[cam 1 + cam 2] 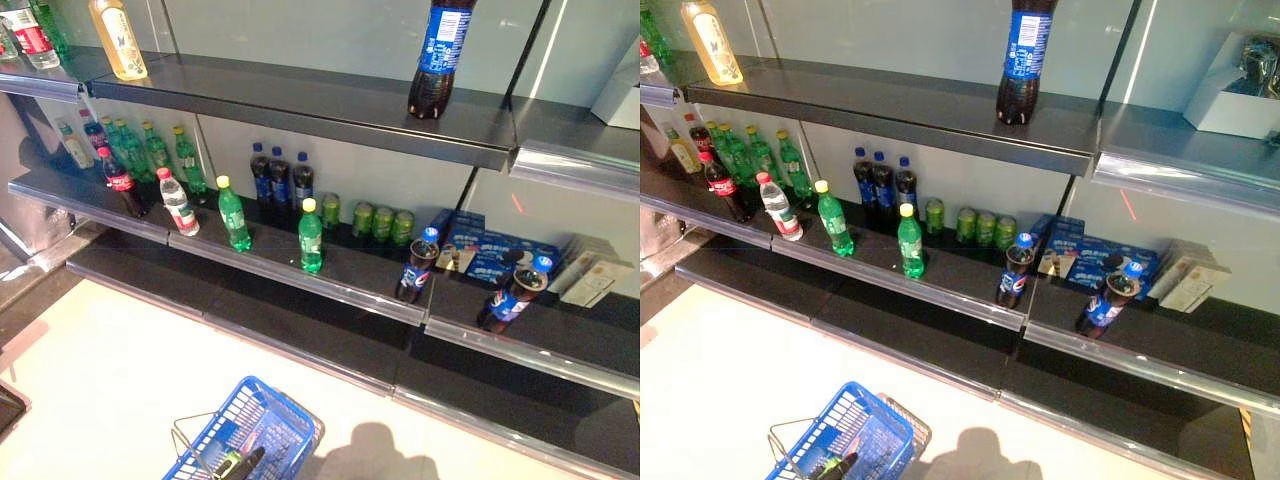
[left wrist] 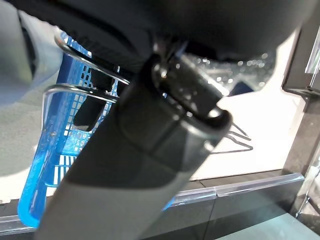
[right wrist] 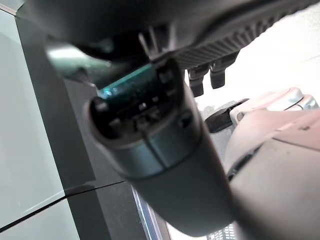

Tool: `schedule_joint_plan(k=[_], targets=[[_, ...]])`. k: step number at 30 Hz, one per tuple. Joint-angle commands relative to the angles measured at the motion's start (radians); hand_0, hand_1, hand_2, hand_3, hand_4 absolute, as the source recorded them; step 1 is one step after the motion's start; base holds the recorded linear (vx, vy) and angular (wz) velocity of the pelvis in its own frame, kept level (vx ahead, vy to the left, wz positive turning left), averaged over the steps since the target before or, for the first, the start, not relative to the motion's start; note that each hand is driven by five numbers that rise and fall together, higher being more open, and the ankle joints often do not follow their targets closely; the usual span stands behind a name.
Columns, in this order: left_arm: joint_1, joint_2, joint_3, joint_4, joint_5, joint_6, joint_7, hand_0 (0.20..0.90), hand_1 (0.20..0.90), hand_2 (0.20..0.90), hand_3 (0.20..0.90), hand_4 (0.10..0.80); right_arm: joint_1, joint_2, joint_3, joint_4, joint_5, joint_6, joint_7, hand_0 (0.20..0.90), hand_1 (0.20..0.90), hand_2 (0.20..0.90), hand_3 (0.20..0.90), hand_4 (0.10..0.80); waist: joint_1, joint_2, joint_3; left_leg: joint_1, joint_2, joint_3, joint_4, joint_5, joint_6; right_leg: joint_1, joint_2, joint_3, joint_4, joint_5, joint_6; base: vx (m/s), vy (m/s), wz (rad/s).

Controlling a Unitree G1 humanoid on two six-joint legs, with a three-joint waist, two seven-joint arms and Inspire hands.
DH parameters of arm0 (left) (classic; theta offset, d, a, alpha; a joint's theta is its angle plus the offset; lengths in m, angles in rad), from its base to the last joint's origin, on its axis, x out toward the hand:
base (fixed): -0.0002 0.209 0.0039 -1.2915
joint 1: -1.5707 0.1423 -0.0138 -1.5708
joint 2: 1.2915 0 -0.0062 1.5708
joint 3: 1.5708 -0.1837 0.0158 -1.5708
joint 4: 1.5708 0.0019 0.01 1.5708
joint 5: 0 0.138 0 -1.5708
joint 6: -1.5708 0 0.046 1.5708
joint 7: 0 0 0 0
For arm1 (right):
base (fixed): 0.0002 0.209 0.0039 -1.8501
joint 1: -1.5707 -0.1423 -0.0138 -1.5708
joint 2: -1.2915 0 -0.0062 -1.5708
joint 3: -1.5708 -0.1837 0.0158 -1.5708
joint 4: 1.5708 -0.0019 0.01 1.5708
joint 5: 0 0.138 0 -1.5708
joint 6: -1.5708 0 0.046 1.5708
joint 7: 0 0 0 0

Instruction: Pick up the drink and place into the basket.

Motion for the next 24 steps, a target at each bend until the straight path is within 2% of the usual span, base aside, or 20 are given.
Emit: schedule_joint_plan(k=[1, 6, 12, 18, 21, 24], targets=[[-0.081, 0.026, 0.006, -0.025, 0.042, -0.091, -0.052, 0.3, 0.3, 0.3, 0.2, 0.1, -0.042, 0.005, 0.029, 0.057, -0.035, 0.01, -0.008, 0.9, 0.9, 0.9, 0.9, 0.8, 0.021, -0.005, 0.031, 0.024, -0.003, -0.036, 0.059, -0.099, 0.011, -0.044, -0.042, 0.002, 0.052, 0.012, 0.03, 0.04, -0.001, 0.0], [-0.077, 0.024, 0.004, -0.043, 0.016, -0.104, -0.068, 0.3, 0.3, 0.3, 0.2, 0.1, -0.036, 0.006, 0.03, 0.049, -0.06, -0.009, -0.019, 0.9, 0.9, 0.9, 0.9, 0.8, 0.019, -0.005, 0.032, 0.027, 0.0, -0.029, 0.055, -0.1, 0.011, -0.044, -0.045, 0.007, 0.044, 0.018, 0.035, 0.008, 0.0, 0.0], [-0.069, 0.027, -0.013, -0.09, 0.015, -0.096, -0.033, 0.3, 0.3, 0.3, 0.2, 0.1, -0.037, -0.014, 0.106, -0.06, -0.231, -0.143, -0.148, 0.9, 0.9, 0.9, 0.9, 0.8, 0.026, -0.014, 0.039, 0.017, 0.005, -0.034, 0.056, -0.097, 0.01, -0.048, -0.046, 0.007, 0.042, 0.021, 0.038, -0.007, -0.012, 0.0], [-0.066, 0.031, -0.017, -0.12, 0.019, -0.086, -0.009, 0.3, 0.3, 0.3, 0.2, 0.1, -0.037, -0.029, 0.151, -0.145, -0.26, -0.148, -0.154, 0.9, 0.9, 0.9, 0.9, 0.8, 0.029, -0.02, 0.042, 0.011, 0.006, -0.038, 0.06, -0.097, 0.01, -0.049, -0.045, 0.005, 0.04, 0.021, 0.038, -0.007, -0.012, 0.0], [-0.029, 0.046, -0.021, -0.221, 0.052, -0.05, 0.044, 0.3, 0.3, 0.3, 0.2, 0.1, -0.027, -0.099, 0.231, -0.52, -0.282, -0.091, -0.174, 0.9, 0.9, 0.9, 0.9, 0.8, 0.043, -0.036, 0.047, 0.001, 0.011, -0.056, 0.064, -0.094, 0.009, -0.044, -0.046, -0.008, 0.033, 0.024, 0.039, -0.016, -0.066, 0.02], [-0.001, 0.053, -0.024, -0.275, 0.065, -0.031, 0.067, 0.3, 0.3, 0.3, 0.2, 0.1, -0.014, -0.152, 0.261, -0.756, -0.294, -0.061, -0.18, 0.9, 0.9, 0.9, 0.9, 0.8, 0.045, -0.041, 0.049, 0.003, 0.014, -0.06, 0.063, -0.092, 0.007, -0.038, -0.047, -0.016, 0.03, 0.026, 0.041, 0.003, -0.031, 0.13]])
